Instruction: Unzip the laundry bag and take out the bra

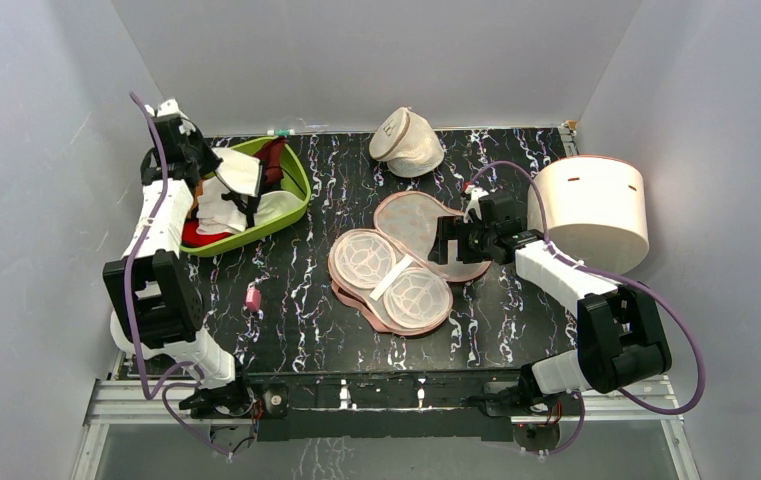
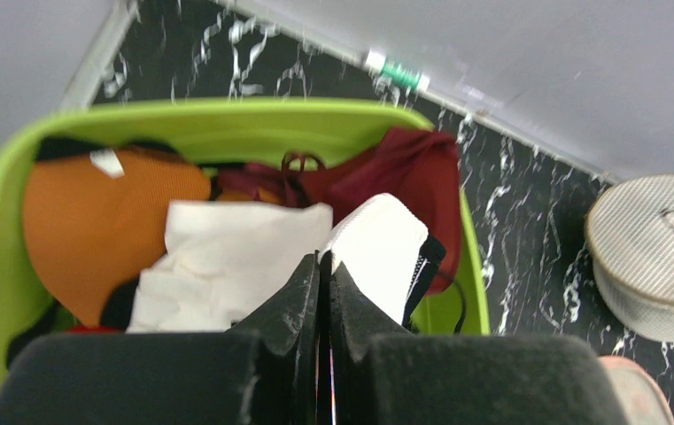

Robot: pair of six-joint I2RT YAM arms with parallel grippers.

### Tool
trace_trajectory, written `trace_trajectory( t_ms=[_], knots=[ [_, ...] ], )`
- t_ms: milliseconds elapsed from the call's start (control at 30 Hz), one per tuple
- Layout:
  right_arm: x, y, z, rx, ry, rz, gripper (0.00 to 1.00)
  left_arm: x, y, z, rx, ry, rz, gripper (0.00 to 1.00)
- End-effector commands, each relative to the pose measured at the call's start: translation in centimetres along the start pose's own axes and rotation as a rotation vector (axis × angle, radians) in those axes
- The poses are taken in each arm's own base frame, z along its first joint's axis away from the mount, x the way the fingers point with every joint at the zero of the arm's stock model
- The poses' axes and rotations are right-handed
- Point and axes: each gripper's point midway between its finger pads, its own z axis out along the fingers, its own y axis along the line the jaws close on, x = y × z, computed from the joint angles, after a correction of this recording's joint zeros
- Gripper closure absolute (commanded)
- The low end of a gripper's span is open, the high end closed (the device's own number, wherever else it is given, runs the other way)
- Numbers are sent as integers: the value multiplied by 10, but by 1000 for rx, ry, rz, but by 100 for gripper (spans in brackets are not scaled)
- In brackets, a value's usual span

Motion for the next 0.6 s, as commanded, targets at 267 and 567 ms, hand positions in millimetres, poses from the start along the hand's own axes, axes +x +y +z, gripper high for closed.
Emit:
trace_trajectory(
  t_ms=[267, 567],
  knots=[
    [-13, 11, -8, -32, -41, -12, 2, 60, 45, 29, 7, 49, -158, 100],
    [-18, 17, -1, -63, -27, 19, 2, 46, 35, 23, 119, -12, -133, 98]
  ],
)
